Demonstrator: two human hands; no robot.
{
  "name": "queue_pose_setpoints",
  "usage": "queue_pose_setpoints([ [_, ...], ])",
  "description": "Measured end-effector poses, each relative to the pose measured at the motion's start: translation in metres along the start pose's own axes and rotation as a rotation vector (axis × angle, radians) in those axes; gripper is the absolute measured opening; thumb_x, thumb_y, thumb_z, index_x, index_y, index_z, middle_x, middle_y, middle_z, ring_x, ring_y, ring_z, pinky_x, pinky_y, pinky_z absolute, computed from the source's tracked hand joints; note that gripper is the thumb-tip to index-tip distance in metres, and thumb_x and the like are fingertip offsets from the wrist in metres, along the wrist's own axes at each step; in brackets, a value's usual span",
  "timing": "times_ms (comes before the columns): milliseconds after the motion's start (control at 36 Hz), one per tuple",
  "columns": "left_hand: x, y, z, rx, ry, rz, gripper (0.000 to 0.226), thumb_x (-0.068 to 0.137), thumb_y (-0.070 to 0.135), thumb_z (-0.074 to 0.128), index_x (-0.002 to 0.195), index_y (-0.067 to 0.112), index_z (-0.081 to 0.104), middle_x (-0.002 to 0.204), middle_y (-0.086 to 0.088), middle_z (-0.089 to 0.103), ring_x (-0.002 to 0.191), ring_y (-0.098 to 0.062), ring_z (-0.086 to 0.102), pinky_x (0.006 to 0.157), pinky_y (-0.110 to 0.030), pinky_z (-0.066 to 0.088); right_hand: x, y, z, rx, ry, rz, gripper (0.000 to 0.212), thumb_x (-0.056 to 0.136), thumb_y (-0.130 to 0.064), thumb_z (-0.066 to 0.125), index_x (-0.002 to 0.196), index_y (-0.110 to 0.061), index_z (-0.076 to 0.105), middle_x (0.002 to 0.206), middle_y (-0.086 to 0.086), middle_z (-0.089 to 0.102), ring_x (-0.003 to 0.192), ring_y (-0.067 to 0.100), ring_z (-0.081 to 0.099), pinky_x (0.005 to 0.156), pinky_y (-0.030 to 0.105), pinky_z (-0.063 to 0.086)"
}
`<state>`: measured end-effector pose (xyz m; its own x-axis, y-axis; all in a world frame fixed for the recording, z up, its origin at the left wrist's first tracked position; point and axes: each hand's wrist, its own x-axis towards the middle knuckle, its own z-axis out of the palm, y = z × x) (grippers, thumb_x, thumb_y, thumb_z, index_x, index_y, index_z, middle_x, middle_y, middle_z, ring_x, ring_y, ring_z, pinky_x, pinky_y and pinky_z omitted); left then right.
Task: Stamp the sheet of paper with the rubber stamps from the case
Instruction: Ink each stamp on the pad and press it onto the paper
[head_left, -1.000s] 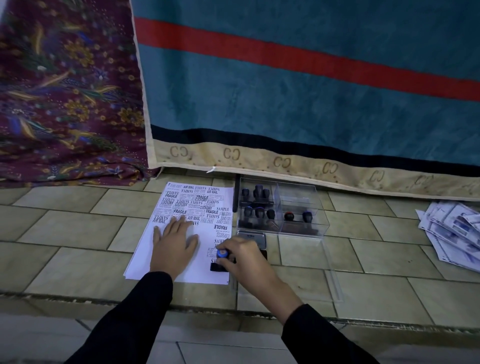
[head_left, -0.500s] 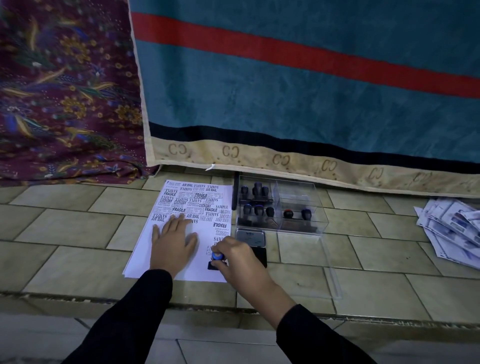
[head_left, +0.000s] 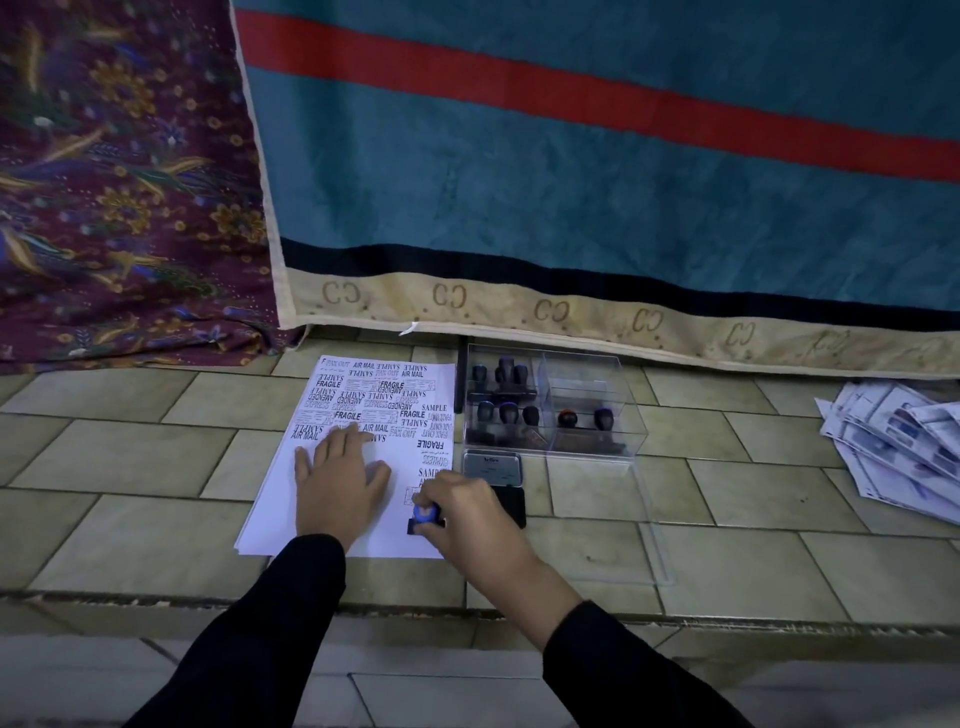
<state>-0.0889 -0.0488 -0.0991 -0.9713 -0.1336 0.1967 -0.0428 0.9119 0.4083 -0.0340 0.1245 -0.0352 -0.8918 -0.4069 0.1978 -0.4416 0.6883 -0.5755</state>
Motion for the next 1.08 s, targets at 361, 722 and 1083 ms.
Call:
queue_pose_setpoints([
  [361, 0.000, -0.001, 0.001, 0.009, -0.006, -0.007, 0.046, 0.091, 0.032, 0.049, 0.135, 0.019, 0.045, 0.147, -0.002, 0.041, 0.139, -0.022, 0.030, 0.118, -0.050, 0.007, 0.016, 0.057, -0.086, 0.200, 0.496, 0.275, 0.031, 0.080, -0.012, 0.071, 0.111, -0.011, 0.066, 0.104, 0.002, 0.064, 0.081, 0.007, 0.065, 0.078, 0.013, 0.055],
  [722, -0.001, 0.002, -0.001, 0.009, 0.004, -0.007, 0.042, 0.091, 0.030, 0.052, 0.132, 0.021, 0.047, 0.147, 0.000, 0.042, 0.138, -0.022, 0.032, 0.118, -0.050, 0.009, 0.043, 0.159, -0.145, -0.100, 0.324, 0.581, 0.017, 0.082, -0.011, 0.069, 0.098, -0.010, 0.061, 0.097, 0.012, 0.068, 0.077, 0.020, 0.058, 0.067, 0.024, 0.042],
  [1083, -0.002, 0.003, -0.004, 0.003, -0.012, -0.014, 0.042, 0.092, 0.031, 0.050, 0.133, 0.021, 0.046, 0.149, 0.000, 0.040, 0.140, -0.020, 0.029, 0.119, -0.050, 0.008, 0.060, 0.168, -0.150, -0.318, 0.120, 0.539, 0.012, 0.084, -0.011, 0.066, 0.095, -0.006, 0.068, 0.098, 0.015, 0.069, 0.092, 0.030, 0.062, 0.075, 0.031, 0.049],
])
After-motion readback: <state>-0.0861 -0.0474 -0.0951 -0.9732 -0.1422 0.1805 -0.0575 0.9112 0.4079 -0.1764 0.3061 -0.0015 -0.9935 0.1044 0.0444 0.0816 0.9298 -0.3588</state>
